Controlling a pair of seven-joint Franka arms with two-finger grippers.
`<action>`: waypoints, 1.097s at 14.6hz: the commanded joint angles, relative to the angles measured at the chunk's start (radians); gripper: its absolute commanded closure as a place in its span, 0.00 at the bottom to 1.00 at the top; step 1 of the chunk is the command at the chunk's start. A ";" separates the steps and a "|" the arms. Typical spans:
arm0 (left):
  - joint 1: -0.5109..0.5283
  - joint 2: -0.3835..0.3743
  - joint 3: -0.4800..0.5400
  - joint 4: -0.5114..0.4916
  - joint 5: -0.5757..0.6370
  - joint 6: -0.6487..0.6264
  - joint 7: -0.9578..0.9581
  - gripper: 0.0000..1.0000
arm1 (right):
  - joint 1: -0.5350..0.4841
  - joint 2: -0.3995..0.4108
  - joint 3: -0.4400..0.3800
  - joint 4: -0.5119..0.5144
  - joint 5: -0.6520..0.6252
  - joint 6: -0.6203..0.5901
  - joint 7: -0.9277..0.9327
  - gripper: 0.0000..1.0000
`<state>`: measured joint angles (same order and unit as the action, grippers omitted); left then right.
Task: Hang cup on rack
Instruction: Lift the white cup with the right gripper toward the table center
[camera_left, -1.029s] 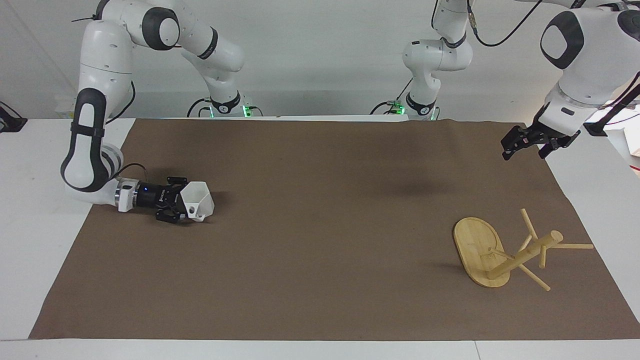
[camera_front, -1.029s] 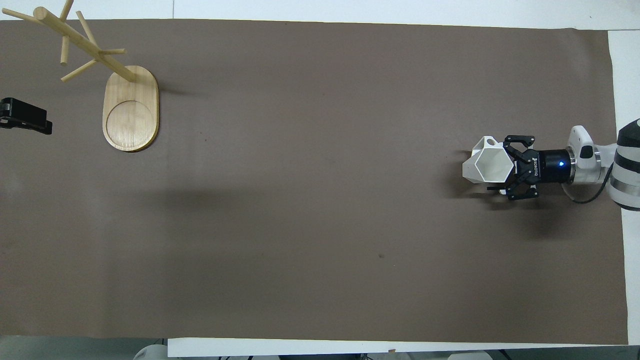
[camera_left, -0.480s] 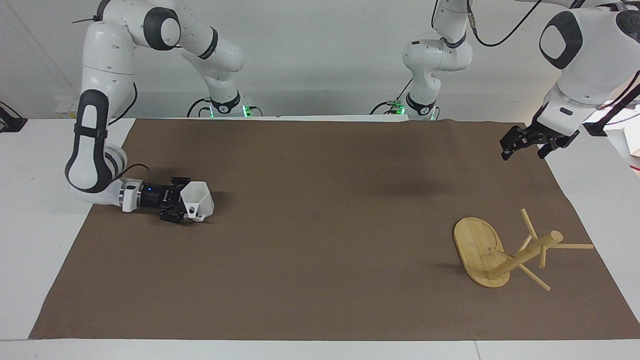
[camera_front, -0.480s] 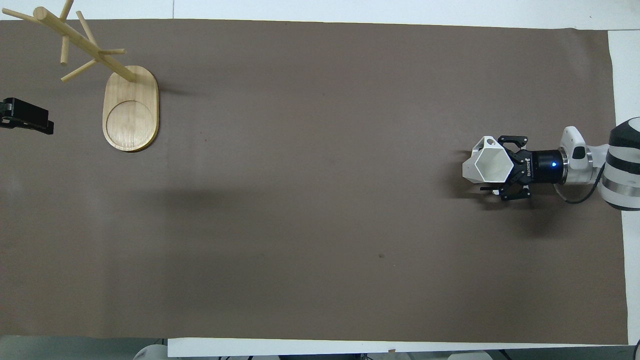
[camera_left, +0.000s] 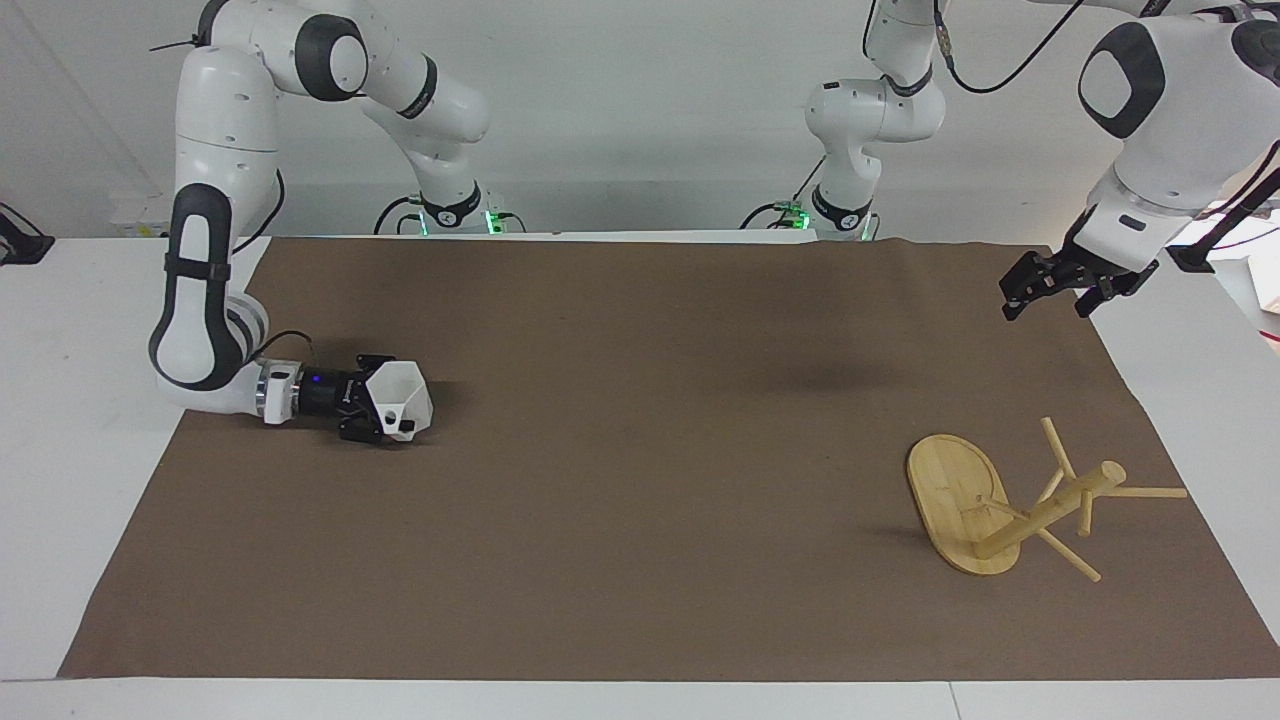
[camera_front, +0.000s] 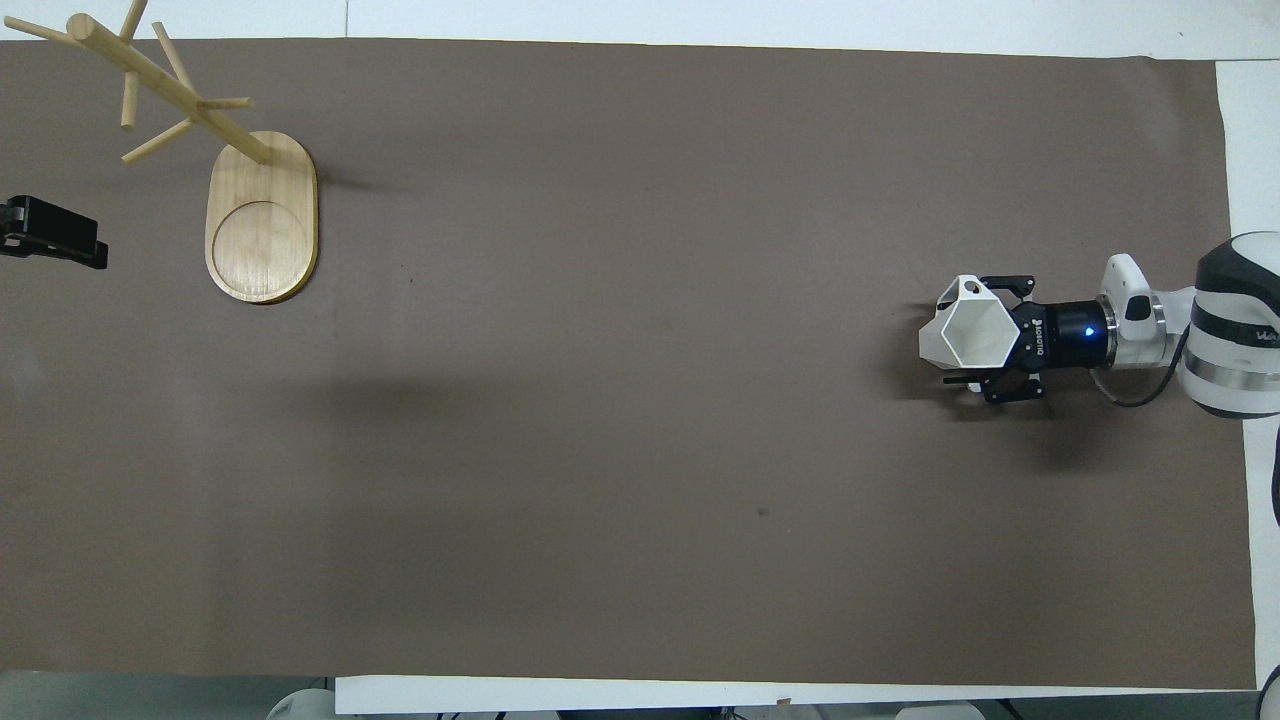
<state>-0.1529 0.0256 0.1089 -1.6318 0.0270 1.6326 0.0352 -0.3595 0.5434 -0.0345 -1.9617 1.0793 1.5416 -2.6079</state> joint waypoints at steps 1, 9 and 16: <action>-0.022 -0.026 -0.008 -0.033 0.019 0.006 -0.029 0.00 | 0.042 -0.023 0.004 -0.008 0.039 0.012 0.026 0.76; -0.302 0.000 -0.015 -0.046 -0.004 0.250 -0.380 0.00 | 0.440 -0.177 0.007 0.006 0.235 0.328 0.445 0.80; -0.458 0.151 -0.015 -0.039 -0.200 0.573 -0.597 0.00 | 0.677 -0.310 0.007 0.069 0.238 0.621 0.859 0.80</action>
<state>-0.6005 0.1483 0.0790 -1.6656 -0.0990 2.1348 -0.5462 0.2751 0.2740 -0.0236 -1.8879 1.3136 2.1217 -1.8232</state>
